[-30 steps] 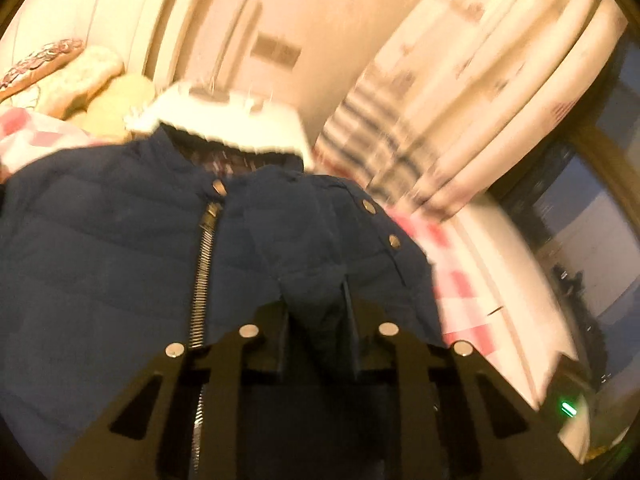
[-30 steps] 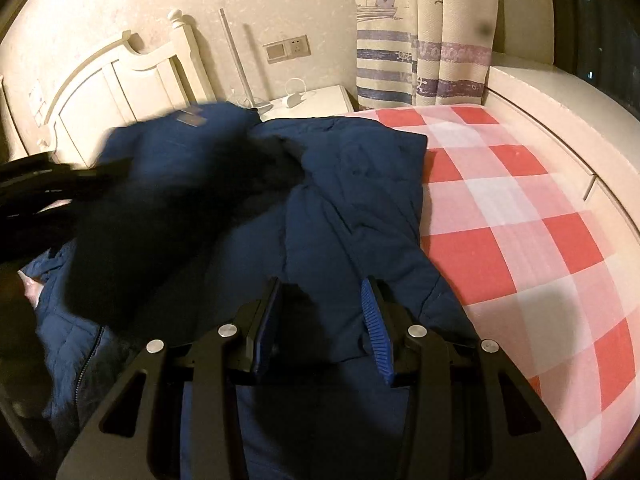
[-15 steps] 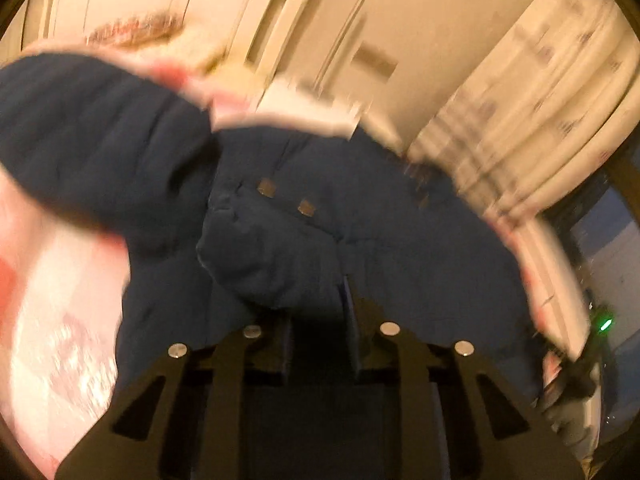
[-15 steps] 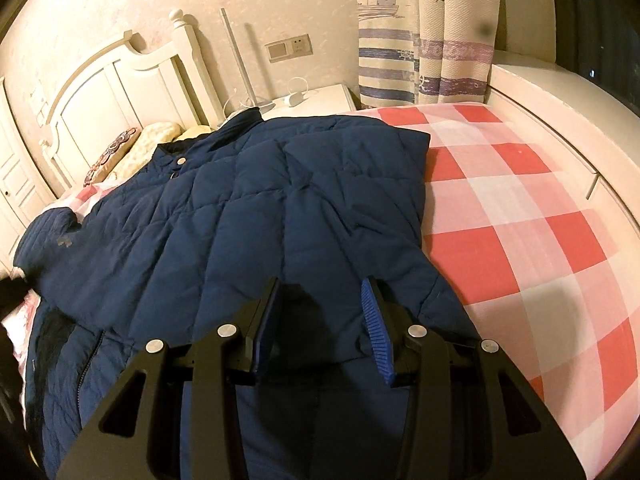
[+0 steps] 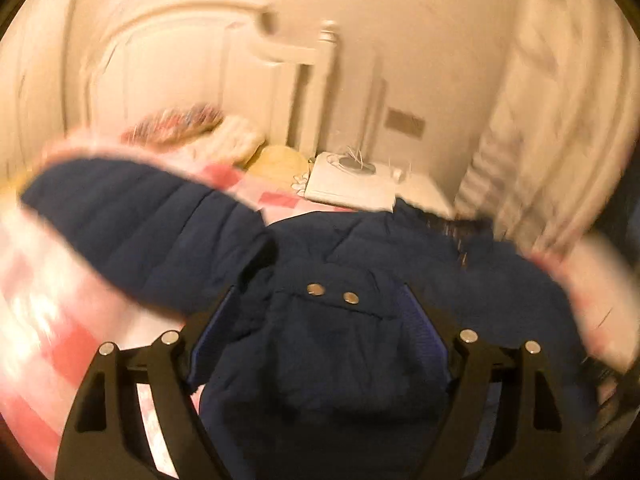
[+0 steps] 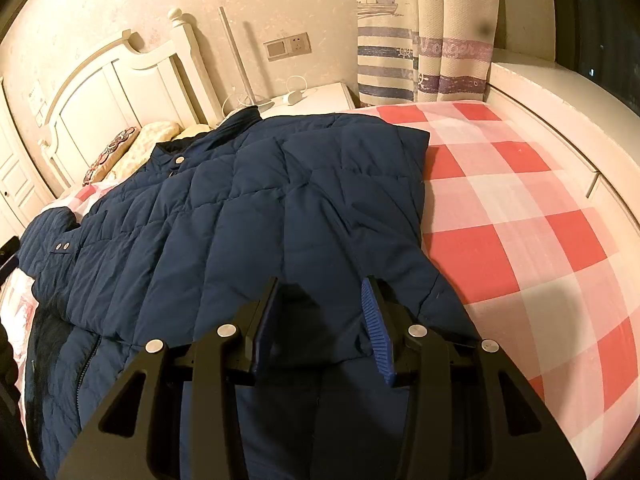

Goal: Fold large clothes

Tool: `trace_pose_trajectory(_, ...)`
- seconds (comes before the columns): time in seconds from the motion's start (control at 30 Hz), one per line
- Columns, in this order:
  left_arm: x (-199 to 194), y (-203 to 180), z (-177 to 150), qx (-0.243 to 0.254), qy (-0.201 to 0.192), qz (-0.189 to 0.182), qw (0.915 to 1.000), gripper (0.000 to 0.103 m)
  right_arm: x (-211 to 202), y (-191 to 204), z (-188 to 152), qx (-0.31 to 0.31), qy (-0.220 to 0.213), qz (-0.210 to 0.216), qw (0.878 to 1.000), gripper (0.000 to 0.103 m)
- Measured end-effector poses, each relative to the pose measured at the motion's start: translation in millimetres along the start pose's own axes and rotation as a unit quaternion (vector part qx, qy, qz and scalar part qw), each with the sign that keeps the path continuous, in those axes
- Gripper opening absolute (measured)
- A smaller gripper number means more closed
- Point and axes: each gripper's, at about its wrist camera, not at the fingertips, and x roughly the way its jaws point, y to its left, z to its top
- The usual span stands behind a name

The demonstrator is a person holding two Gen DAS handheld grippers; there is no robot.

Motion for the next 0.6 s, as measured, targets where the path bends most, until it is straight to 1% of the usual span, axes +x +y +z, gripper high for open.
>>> trace_pose_trajectory(0.03,12,-15,-2,0.040,0.013,0.012,0.9991,0.084,0,-1,0,0.000,0.000,0.001,1.000,0.041)
trace_pose_trajectory(0.07,24,-22,-5,0.062,0.030,0.017,0.9975,0.084,0,0,0,0.000,0.000,0.000,1.000,0.041)
trace_pose_trajectory(0.13,66,-35,-14,0.082,0.093,0.025,0.9920,0.084,0,0,0,0.000,0.000,0.000,1.000,0.041)
trace_pose_trajectory(0.17,83,-37,-21,0.085,0.123,0.032,0.9883,0.087,0,0,0,0.000,0.000,0.001,1.000,0.042)
trace_pose_trajectory(0.2,88,-35,-22,0.086,0.135,0.034,0.9865,0.089,0,-1,-1,0.001,-0.001,0.003,1.000,0.042)
trace_pose_trajectory(0.27,89,-32,-20,0.083,0.138,0.026,0.9866,0.099,-1,-1,0,0.002,-0.002,0.014,1.000,0.048)
trace_pose_trajectory(0.33,89,-30,-22,0.086,0.139,0.025,0.9862,0.099,-4,-5,1,0.013,-0.004,0.031,0.999,0.048)
trace_pose_trajectory(0.37,87,-27,-22,0.084,0.138,0.022,0.9867,0.099,-9,-9,2,0.026,-0.012,0.034,0.999,0.047)
trace_pose_trajectory(0.43,86,-26,-23,0.083,0.138,0.022,0.9867,0.099,-23,-11,10,0.042,-0.043,0.026,0.998,0.048)
trace_pose_trajectory(0.47,86,-27,-24,0.084,0.139,0.023,0.9865,0.100,-28,-8,16,0.037,-0.056,0.024,0.997,0.048)
trace_pose_trajectory(0.5,88,-30,-24,0.084,0.139,0.023,0.9864,0.100,-33,0,27,0.019,-0.073,0.013,0.997,0.048)
trace_pose_trajectory(0.53,88,-29,-24,0.084,0.140,0.023,0.9864,0.100,-34,8,35,0.002,-0.079,0.003,0.997,0.048)
trace_pose_trajectory(0.6,88,-30,-24,0.083,0.139,0.021,0.9866,0.100,-23,32,55,-0.044,-0.072,-0.016,0.996,0.047)
